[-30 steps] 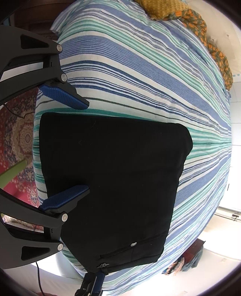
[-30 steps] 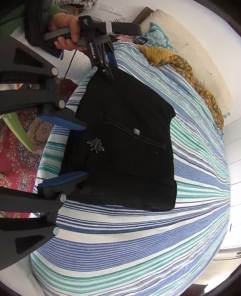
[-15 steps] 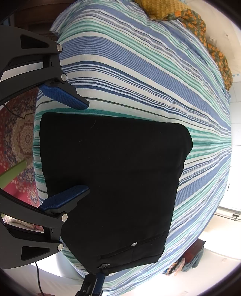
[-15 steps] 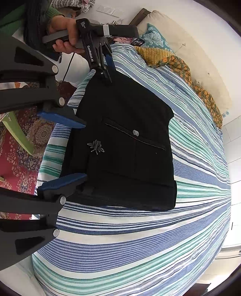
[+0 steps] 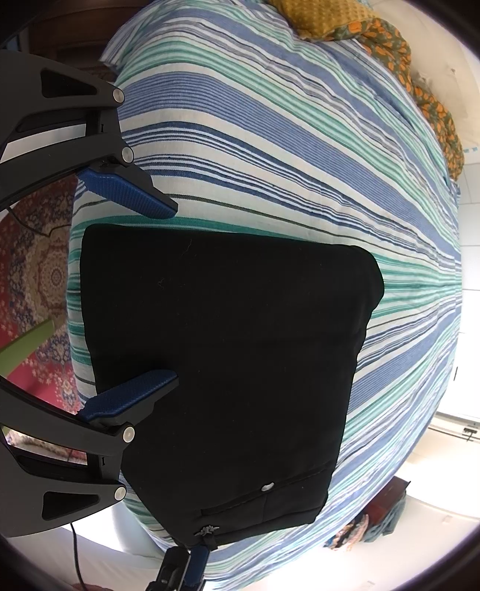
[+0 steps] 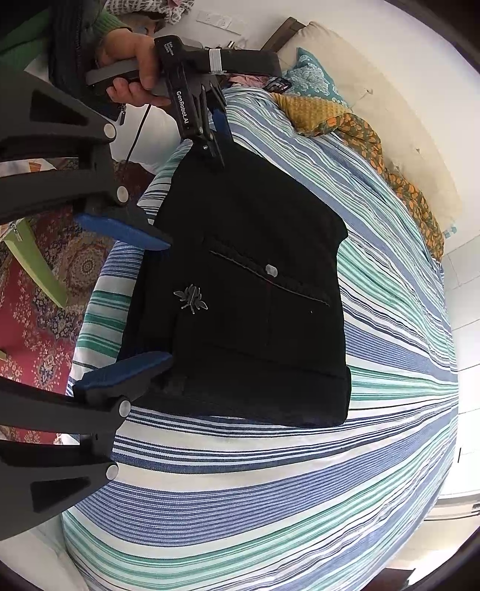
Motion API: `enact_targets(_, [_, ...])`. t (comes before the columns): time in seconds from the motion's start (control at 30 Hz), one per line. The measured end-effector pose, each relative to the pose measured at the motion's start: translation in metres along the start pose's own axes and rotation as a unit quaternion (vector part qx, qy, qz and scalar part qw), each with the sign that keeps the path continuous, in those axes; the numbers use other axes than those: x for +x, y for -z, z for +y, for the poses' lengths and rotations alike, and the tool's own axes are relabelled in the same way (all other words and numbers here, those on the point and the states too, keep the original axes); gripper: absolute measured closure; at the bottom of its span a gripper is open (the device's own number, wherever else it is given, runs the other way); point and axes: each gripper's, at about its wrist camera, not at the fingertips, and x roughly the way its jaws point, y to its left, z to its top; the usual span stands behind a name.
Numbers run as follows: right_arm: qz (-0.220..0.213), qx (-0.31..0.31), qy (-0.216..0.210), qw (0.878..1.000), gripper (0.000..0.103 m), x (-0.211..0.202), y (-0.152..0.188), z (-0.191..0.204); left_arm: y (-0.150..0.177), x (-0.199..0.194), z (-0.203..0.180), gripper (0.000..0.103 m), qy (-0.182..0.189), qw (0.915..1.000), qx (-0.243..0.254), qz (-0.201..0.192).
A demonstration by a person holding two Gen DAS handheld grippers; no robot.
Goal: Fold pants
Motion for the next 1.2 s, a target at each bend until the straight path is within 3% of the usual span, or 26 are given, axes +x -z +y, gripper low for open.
enact_targets(0.1, [0.001,0.009,-0.007,1.000,0.045,-0.001,-0.002,-0.002,-0.009,-0.005,0.006,0.018,0.019,0.9997,0.002,0.017])
enact_targets(0.2, [-0.003,0.049,-0.055,0.997,0.045,-0.013,-0.011,-0.016,-0.027,-0.022,0.031,0.018,0.039,0.9991,-0.017,0.005])
enact_targets(0.27, [-0.021,0.091,-0.085,0.992,0.045,-0.026,-0.020,-0.037,-0.038,-0.028,0.054,0.018,0.052,0.9979,-0.039,-0.003])
enact_targets(0.33, [-0.044,0.130,-0.085,0.987,0.043,-0.039,-0.030,-0.063,-0.047,-0.026,0.078,0.018,0.062,0.9957,-0.069,0.001])
enact_targets(0.43, [-0.049,0.190,-0.095,0.976,0.042,-0.042,-0.038,-0.103,-0.048,-0.008,0.099,0.018,0.093,0.9895,-0.103,0.040])
enact_targets(0.6, [0.019,0.239,-0.162,0.957,0.042,0.001,-0.038,-0.131,-0.040,0.031,0.092,0.018,0.153,0.9761,-0.114,0.105])
enact_targets(0.73, [0.068,0.211,-0.176,0.959,0.039,0.038,-0.047,-0.120,-0.045,0.044,0.079,0.018,0.187,0.9699,-0.107,0.113])
enact_targets(0.83, [0.098,0.188,-0.147,0.966,0.035,0.063,-0.055,-0.115,-0.052,0.058,0.070,0.018,0.198,0.9664,-0.099,0.131])
enact_targets(0.87, [0.100,0.190,-0.154,0.964,0.035,0.069,-0.055,-0.115,-0.054,0.062,0.067,0.020,0.205,0.9646,-0.098,0.133])
enact_targets(0.9, [0.102,0.197,-0.171,0.960,0.035,0.074,-0.056,-0.115,-0.055,0.064,0.063,0.030,0.224,0.9604,-0.098,0.134])
enact_targets(0.93, [0.110,0.200,-0.192,0.955,0.038,0.079,-0.057,-0.113,-0.055,0.065,0.059,0.048,0.237,0.9567,-0.098,0.137])
enact_targets(1.03, [0.120,0.163,-0.207,0.957,0.058,0.084,-0.059,-0.103,-0.062,0.049,0.054,0.077,0.230,0.9638,-0.071,0.114])
enact_targets(1.13, [0.092,0.161,-0.230,0.955,0.068,0.072,-0.065,-0.097,-0.082,0.018,0.054,0.082,0.248,0.9640,-0.060,0.075])
enact_targets(1.2, [0.069,0.145,-0.245,0.956,0.069,0.060,-0.082,-0.086,-0.104,0.001,0.052,0.082,0.248,0.9666,-0.044,0.048])
